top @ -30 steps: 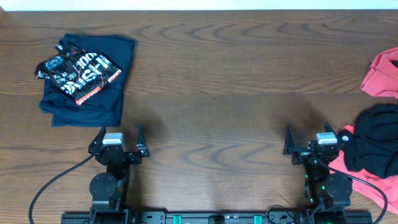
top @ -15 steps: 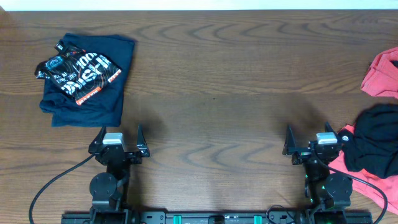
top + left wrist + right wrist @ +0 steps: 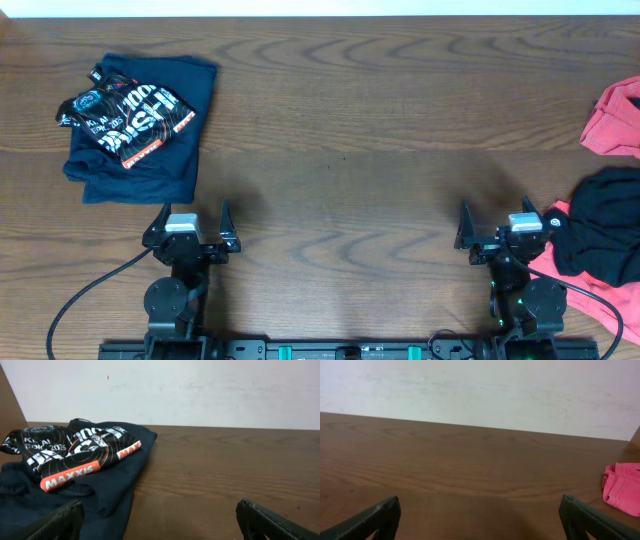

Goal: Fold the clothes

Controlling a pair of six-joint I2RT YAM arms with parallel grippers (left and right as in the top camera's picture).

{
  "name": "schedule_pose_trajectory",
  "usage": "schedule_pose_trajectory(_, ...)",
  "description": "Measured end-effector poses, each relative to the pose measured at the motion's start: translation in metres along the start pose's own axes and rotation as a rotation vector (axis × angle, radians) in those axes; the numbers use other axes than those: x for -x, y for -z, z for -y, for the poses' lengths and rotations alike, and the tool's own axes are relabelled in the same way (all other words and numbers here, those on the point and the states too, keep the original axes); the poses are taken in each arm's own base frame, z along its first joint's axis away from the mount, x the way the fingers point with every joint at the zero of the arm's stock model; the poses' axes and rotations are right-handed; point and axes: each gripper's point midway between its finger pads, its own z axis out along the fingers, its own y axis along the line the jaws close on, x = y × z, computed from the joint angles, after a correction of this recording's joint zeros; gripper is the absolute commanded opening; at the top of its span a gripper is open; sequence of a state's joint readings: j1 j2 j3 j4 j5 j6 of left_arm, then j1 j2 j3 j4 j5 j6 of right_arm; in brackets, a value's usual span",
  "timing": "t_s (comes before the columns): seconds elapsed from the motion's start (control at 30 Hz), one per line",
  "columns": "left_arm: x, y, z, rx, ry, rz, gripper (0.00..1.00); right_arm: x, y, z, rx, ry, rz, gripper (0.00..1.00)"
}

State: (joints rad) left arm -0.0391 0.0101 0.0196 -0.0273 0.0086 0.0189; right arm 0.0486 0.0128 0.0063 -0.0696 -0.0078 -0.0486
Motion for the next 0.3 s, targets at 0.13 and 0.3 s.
schedule_pose_trajectory(0.13,0.0000,0.0000,0.0000,0.000,0.000,0.000,0.98,0.0000,0.0000,0.0000,0.000,0.000,0.000,0.99)
schedule_pose_trajectory(0.3,0.0000,0.0000,0.0000,0.000,0.000,0.000,0.98,0.0001,0.0000,0.0001,0.000,0.000,0.000,0.99)
